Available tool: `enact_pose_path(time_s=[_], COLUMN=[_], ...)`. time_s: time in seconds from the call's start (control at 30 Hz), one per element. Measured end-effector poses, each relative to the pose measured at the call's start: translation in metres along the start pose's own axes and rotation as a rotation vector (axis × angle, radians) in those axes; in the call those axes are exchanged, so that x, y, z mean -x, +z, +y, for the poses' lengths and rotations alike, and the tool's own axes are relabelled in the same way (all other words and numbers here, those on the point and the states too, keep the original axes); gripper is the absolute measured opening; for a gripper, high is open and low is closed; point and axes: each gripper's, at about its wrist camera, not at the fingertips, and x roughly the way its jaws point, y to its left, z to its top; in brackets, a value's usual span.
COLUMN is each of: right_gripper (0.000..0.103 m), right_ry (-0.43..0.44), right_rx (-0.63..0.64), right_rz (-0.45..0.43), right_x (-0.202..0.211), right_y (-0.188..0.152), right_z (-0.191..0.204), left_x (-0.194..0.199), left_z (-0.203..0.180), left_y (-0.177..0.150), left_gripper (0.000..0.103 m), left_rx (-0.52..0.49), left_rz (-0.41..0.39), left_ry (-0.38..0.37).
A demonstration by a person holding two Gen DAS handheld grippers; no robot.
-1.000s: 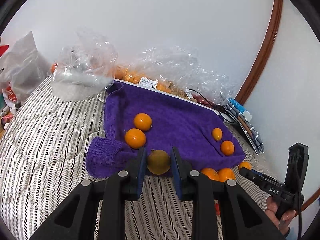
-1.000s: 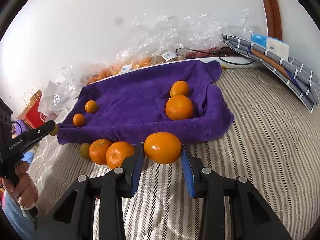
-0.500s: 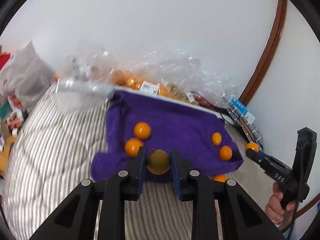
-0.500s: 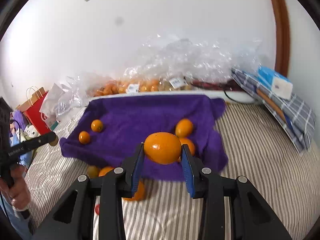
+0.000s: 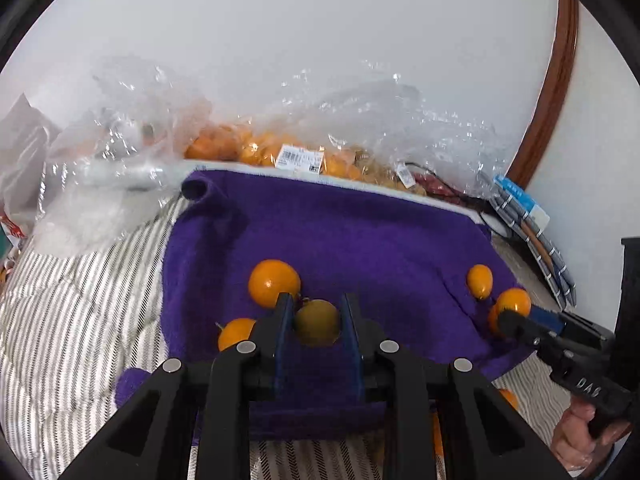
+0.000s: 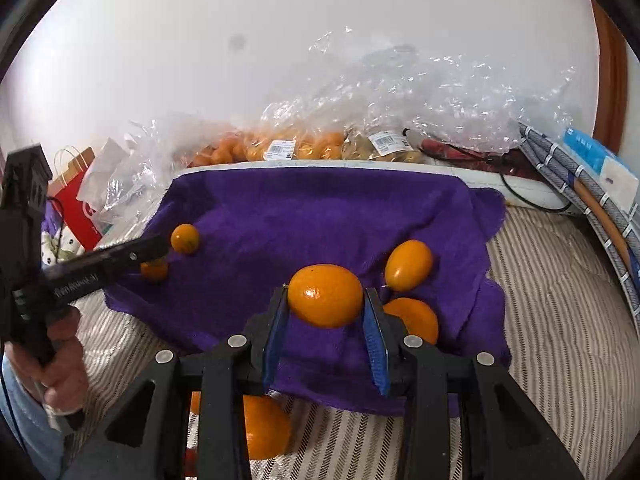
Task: Organize fruits
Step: 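Open both grippers to release the orange and yellow-green fruit onto the towel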
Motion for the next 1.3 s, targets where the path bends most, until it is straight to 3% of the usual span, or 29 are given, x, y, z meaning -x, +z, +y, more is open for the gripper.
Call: enact_pose_path(time_s=[0.13, 0.3, 0.57, 0.9, 0.97, 1.1, 1.3], right_gripper=[0.037, 0.037, 0.037, 0.037, 0.038, 0.052, 0.052], right_ry=[0.011, 0.008, 0.007, 0.016, 0.012, 0.019, -0.032], right_rx=[-0.011, 0.000, 0.027, 0.018, 0.015, -0.007, -0.119], right_rz=[0.034, 0.064, 0.069, 0.058, 0.045, 0.000, -0.055], right_x=[-0.009, -0.019, -0.022, -0.021, -0.018, -0.006, 0.020], right_y=[-0.003, -0.007, -0.010, -0.011, -0.011, -0.011, -0.011], right_z=[-0.001, 0.002, 0.008, 0.006, 0.006, 0.003, -0.016], left_x=[-0.006, -0.013, -0.015, -0.015, -0.013, -0.010, 0.000], left_z=[0.000, -0.003, -0.006, -0.006, -0.004, -0.001, 0.008], left_y=[-0.004, -0.008, -0.010, -0.008, -0.008, -0.007, -0.004], left_gripper=[0.024, 0.024, 0.024, 0.024, 0.024, 0.024, 0.033], left_rx=[0.014, 0.007, -0.024, -0.019, -0.014, 0.002, 0.046], left_rz=[0.026, 0.053, 0.062, 0.064, 0.053, 0.041, 0.003], left_ry=[-0.042, -0.044, 0.023, 0.029, 0.036, 0.022, -0.025])
